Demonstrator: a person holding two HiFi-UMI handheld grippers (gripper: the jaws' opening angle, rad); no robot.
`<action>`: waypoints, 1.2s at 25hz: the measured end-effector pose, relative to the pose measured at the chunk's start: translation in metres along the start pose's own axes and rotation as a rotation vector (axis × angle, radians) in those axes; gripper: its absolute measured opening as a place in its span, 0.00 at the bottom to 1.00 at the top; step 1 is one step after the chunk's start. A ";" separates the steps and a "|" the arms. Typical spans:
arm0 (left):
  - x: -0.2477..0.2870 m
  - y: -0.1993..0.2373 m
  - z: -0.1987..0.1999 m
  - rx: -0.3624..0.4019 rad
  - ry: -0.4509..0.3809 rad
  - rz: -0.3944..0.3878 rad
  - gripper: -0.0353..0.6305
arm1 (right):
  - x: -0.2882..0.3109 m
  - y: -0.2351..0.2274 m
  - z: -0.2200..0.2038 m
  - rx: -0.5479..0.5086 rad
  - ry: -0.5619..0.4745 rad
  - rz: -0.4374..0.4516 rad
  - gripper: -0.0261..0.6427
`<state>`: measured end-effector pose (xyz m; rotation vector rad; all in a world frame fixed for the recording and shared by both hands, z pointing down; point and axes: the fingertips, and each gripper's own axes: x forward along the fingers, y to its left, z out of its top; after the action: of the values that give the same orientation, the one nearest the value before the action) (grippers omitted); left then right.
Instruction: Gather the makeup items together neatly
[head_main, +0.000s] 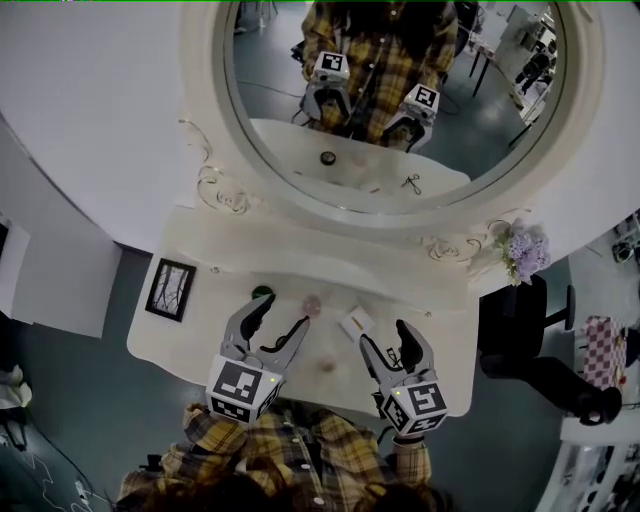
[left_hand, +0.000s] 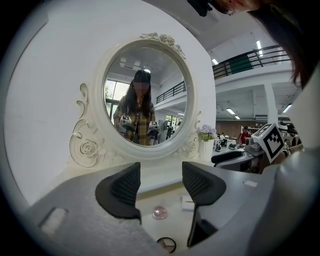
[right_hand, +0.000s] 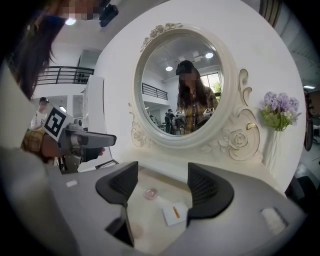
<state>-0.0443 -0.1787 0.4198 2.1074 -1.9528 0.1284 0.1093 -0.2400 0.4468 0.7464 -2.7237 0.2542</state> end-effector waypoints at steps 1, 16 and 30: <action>0.000 0.000 0.000 0.000 0.001 -0.003 0.43 | 0.000 0.001 0.000 -0.002 0.003 -0.002 0.47; 0.004 -0.002 -0.026 -0.016 0.052 -0.051 0.43 | 0.011 0.018 -0.044 -0.004 0.126 0.028 0.47; 0.013 -0.013 -0.072 -0.028 0.138 -0.123 0.43 | 0.022 0.068 -0.116 0.022 0.253 0.160 0.47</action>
<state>-0.0221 -0.1722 0.4904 2.1337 -1.7329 0.2149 0.0843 -0.1640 0.5569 0.4655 -2.5440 0.3870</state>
